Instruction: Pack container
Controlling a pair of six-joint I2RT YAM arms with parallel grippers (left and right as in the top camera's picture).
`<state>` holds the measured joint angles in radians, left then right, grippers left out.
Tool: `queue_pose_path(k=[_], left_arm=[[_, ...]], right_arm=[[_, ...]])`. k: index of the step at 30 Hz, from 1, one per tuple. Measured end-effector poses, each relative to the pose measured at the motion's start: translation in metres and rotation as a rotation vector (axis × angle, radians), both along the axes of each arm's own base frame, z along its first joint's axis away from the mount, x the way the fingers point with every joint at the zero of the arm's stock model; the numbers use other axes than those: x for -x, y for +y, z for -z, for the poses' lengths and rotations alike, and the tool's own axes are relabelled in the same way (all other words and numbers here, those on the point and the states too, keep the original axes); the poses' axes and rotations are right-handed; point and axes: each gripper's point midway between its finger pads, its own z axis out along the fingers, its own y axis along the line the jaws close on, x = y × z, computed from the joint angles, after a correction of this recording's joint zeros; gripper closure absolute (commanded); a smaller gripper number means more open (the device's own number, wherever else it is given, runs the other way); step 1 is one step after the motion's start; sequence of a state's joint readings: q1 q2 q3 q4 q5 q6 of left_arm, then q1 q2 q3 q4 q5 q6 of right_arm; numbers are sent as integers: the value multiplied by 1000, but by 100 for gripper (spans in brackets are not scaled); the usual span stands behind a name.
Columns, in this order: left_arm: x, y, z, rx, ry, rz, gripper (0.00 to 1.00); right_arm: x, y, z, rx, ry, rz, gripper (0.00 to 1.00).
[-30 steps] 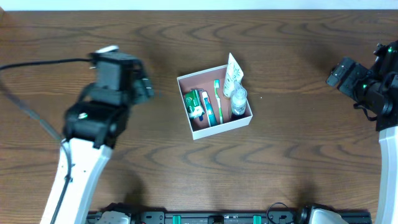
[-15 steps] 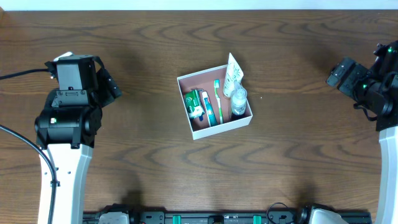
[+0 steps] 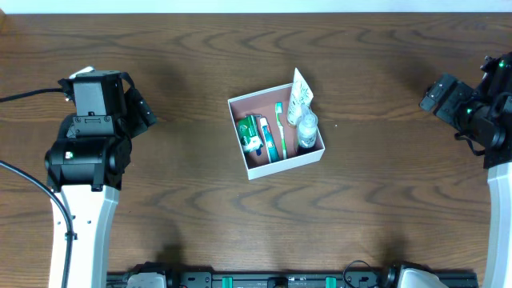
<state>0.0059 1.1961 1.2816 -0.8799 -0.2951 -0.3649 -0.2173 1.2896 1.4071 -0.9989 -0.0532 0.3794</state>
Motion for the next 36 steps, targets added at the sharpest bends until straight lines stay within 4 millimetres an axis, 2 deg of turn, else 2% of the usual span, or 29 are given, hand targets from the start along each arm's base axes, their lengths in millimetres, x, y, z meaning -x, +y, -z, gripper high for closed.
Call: queue_pose_path(k=[6, 9, 11, 13, 18, 23, 31, 36], left_arm=[[5, 1, -4, -4, -13, -3, 2], [21, 2, -7, -7, -47, -7, 2], [37, 3, -2, -9, -65, -9, 2], [50, 3, 12, -12, -69, -11, 2], [79, 3, 73, -14, -55, -14, 2], [112, 3, 120, -15, -67, -14, 2], [134, -3, 172, 12, -72, 10, 2], [140, -6, 193, 27, -45, 22, 2]], right_arm=[[0, 0, 0, -1, 0, 0, 1], [0, 0, 0, 0, 0, 0, 1], [0, 0, 0, 0, 0, 0, 1], [0, 0, 0, 0, -1, 0, 1], [0, 0, 0, 0, 0, 0, 1], [0, 0, 0, 0, 0, 0, 1], [0, 0, 0, 0, 0, 0, 1], [0, 0, 0, 0, 0, 0, 1]])
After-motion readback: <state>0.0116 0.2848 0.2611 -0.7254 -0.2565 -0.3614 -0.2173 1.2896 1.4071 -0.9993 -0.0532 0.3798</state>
